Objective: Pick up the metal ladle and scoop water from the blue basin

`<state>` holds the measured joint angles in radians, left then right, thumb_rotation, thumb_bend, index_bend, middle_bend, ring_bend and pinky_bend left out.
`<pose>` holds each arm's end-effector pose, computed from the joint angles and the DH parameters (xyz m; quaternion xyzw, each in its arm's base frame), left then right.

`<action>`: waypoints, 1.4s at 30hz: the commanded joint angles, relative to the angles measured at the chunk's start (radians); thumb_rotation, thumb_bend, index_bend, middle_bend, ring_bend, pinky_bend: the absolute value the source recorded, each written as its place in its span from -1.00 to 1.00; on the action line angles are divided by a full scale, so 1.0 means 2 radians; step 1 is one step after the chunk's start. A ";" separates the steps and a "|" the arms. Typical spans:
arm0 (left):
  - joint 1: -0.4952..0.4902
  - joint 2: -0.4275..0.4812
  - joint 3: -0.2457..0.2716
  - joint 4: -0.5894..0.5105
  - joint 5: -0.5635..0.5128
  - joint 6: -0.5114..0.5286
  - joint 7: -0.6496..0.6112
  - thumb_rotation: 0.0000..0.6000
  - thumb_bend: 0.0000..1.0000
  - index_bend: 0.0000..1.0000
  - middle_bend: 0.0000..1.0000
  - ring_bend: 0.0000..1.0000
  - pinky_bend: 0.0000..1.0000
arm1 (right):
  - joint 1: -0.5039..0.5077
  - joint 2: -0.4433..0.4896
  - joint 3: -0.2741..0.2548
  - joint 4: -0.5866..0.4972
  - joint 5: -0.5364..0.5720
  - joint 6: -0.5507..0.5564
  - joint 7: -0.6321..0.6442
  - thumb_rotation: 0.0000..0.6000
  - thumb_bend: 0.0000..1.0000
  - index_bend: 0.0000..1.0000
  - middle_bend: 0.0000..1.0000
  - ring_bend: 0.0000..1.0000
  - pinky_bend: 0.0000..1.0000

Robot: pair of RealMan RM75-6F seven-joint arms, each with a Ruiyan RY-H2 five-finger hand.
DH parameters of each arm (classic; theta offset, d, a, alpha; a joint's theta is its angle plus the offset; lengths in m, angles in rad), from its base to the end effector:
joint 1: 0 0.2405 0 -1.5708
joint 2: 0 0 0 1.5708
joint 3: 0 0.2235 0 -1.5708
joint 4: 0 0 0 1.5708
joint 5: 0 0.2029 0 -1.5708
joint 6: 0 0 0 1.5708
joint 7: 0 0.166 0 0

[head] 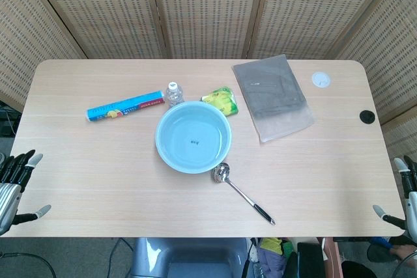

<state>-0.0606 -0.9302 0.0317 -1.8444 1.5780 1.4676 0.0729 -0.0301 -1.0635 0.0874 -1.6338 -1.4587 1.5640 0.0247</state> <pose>-0.2500 0.1738 0.1642 -0.6358 -0.3972 -0.3569 0.5574 -0.2978 -0.1733 0.1861 0.5381 -0.3893 0.3805 0.6436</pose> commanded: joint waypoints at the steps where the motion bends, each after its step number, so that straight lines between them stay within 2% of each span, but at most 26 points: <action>1: -0.001 -0.001 -0.001 0.001 -0.002 -0.002 0.002 1.00 -1.00 -1.00 -1.00 -1.00 -1.00 | 0.001 0.000 -0.001 0.000 0.000 -0.002 -0.002 1.00 -1.00 -1.00 -1.00 -1.00 -1.00; 7: -0.003 -0.007 -0.001 -0.002 -0.005 -0.007 0.019 1.00 -1.00 -1.00 -1.00 -1.00 -1.00 | 0.012 -0.005 -0.012 0.003 -0.012 -0.027 -0.009 1.00 -1.00 -1.00 -1.00 -1.00 -1.00; 11: -0.006 -0.011 -0.004 -0.004 -0.014 -0.014 0.027 1.00 -1.00 -1.00 -1.00 -1.00 -1.00 | 0.033 -0.014 -0.027 0.016 -0.045 -0.055 -0.019 1.00 -1.00 -1.00 -1.00 -1.00 -1.00; 15: -0.013 -0.016 -0.010 -0.003 -0.032 -0.026 0.038 1.00 -1.00 -1.00 -1.00 -1.00 -1.00 | 0.080 -0.017 -0.051 0.035 -0.117 -0.109 -0.002 1.00 -1.00 -1.00 -1.00 -1.00 -1.00; 19: -0.018 -0.021 -0.014 -0.005 -0.046 -0.036 0.049 1.00 -1.00 -1.00 -1.00 -1.00 -1.00 | 0.117 -0.013 -0.065 0.047 -0.155 -0.147 0.023 1.00 -1.00 -1.00 -1.00 -1.00 -1.00; 24: -0.022 -0.026 -0.018 -0.005 -0.060 -0.044 0.061 1.00 -1.00 -1.00 -1.00 -1.00 -1.00 | 0.141 -0.039 -0.069 0.079 -0.203 -0.138 0.006 1.00 -1.00 -1.00 -1.00 -1.00 -1.00; 28: -0.028 -0.031 -0.021 -0.002 -0.074 -0.053 0.070 1.00 -1.00 -1.00 -1.00 -1.00 -1.00 | 0.158 -0.079 -0.066 0.131 -0.250 -0.100 0.003 1.00 -1.00 -1.00 -0.95 -0.97 -0.99; 29: -0.029 -0.033 -0.022 -0.001 -0.079 -0.056 0.073 1.00 -1.00 -1.00 -1.00 -1.00 -1.00 | 0.164 -0.091 -0.065 0.152 -0.261 -0.089 0.007 1.00 -1.00 -1.00 -0.84 -0.85 -0.94; 31: -0.031 -0.035 -0.023 0.000 -0.084 -0.059 0.076 1.00 -1.00 -1.00 -1.00 -1.00 -1.00 | 0.173 -0.103 -0.066 0.176 -0.273 -0.079 0.016 1.00 -1.00 -1.00 -0.48 -0.47 -0.66; 33: -0.033 -0.037 -0.024 0.000 -0.089 -0.061 0.080 1.00 -1.00 -1.00 -1.00 -1.00 -1.00 | 0.184 -0.115 -0.069 0.199 -0.285 -0.070 0.030 1.00 -1.00 -0.98 -0.01 0.01 0.04; 34: -0.034 -0.038 -0.025 0.001 -0.092 -0.063 0.082 1.00 -1.00 -1.00 -1.00 -1.00 -1.00 | 0.191 -0.121 -0.072 0.210 -0.293 -0.067 0.036 1.00 -1.00 -0.96 0.14 0.14 0.29; 35: -0.035 -0.039 -0.025 0.001 -0.094 -0.064 0.084 1.00 -1.00 -1.00 -1.00 -1.00 -1.00 | 0.196 -0.125 -0.075 0.222 -0.301 -0.062 0.041 1.00 -1.00 -0.91 0.35 0.31 0.63; 36: -0.036 -0.040 -0.025 0.002 -0.096 -0.065 0.086 1.00 -1.00 -1.00 -1.00 -1.00 -1.00 | 0.206 -0.131 -0.079 0.240 -0.315 -0.058 0.043 1.00 -1.00 -0.87 0.49 0.45 0.84; 38: -0.037 -0.042 -0.025 0.002 -0.100 -0.068 0.091 1.00 -1.00 -1.00 -1.00 -1.00 -1.00 | 0.226 -0.144 -0.084 0.274 -0.344 -0.049 0.036 1.00 -1.00 -0.79 0.63 0.58 0.99; 42: -0.040 -0.046 -0.026 0.004 -0.108 -0.072 0.098 1.00 -1.00 -1.00 -1.00 -1.00 -1.00 | 0.256 -0.164 -0.098 0.313 -0.381 -0.034 0.038 1.00 -1.00 -0.71 0.76 0.73 1.00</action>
<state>-0.1394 -1.0202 -0.0201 -1.8380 1.3640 1.3256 0.2669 0.4415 -1.3589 -0.0872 -1.0480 -2.1766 1.4718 0.0975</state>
